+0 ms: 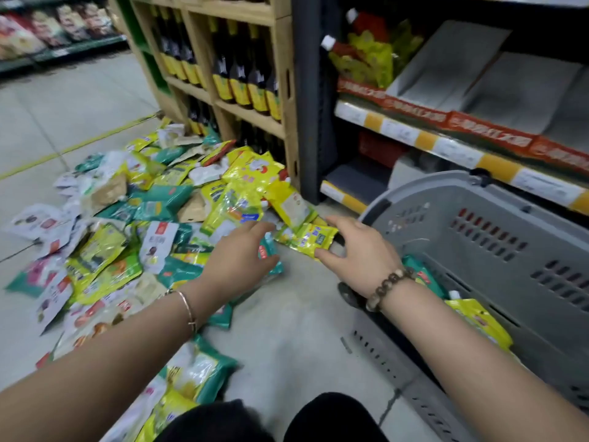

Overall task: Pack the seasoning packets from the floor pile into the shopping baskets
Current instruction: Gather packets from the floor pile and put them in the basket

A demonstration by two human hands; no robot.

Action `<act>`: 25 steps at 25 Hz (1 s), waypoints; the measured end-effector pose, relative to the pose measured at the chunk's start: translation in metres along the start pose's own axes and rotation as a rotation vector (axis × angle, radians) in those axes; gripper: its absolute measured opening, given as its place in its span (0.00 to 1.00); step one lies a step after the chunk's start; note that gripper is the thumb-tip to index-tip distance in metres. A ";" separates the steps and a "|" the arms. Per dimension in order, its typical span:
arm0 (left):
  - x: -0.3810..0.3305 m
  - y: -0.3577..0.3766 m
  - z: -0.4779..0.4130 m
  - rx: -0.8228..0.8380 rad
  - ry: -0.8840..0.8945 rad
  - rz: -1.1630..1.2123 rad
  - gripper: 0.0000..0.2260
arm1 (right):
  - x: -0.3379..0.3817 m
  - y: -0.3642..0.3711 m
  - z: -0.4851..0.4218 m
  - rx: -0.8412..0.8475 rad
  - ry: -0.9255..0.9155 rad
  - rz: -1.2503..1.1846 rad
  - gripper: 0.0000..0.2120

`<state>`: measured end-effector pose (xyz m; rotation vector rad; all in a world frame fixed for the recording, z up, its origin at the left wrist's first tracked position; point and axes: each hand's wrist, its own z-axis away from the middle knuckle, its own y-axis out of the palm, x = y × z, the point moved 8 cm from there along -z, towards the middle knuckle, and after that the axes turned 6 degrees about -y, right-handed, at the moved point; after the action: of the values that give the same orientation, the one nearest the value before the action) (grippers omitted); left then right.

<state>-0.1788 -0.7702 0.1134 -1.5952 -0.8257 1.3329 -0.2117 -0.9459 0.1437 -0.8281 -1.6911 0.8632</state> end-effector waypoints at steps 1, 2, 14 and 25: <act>0.023 0.000 0.007 -0.005 -0.048 -0.012 0.24 | 0.019 0.014 -0.007 0.009 -0.049 -0.020 0.27; 0.046 0.000 0.014 -0.009 -0.091 -0.020 0.24 | 0.036 0.031 -0.013 0.032 -0.088 -0.041 0.26; 0.284 0.108 0.168 0.088 -0.626 -0.001 0.23 | 0.076 0.351 0.027 0.791 -0.021 -0.048 0.27; 0.356 0.206 0.301 0.220 -0.943 0.058 0.21 | 0.070 0.497 0.066 1.006 0.275 0.021 0.35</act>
<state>-0.4089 -0.4719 -0.2295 -0.7672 -1.1141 2.1679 -0.2339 -0.6449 -0.2626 -0.2390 -0.8167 1.3567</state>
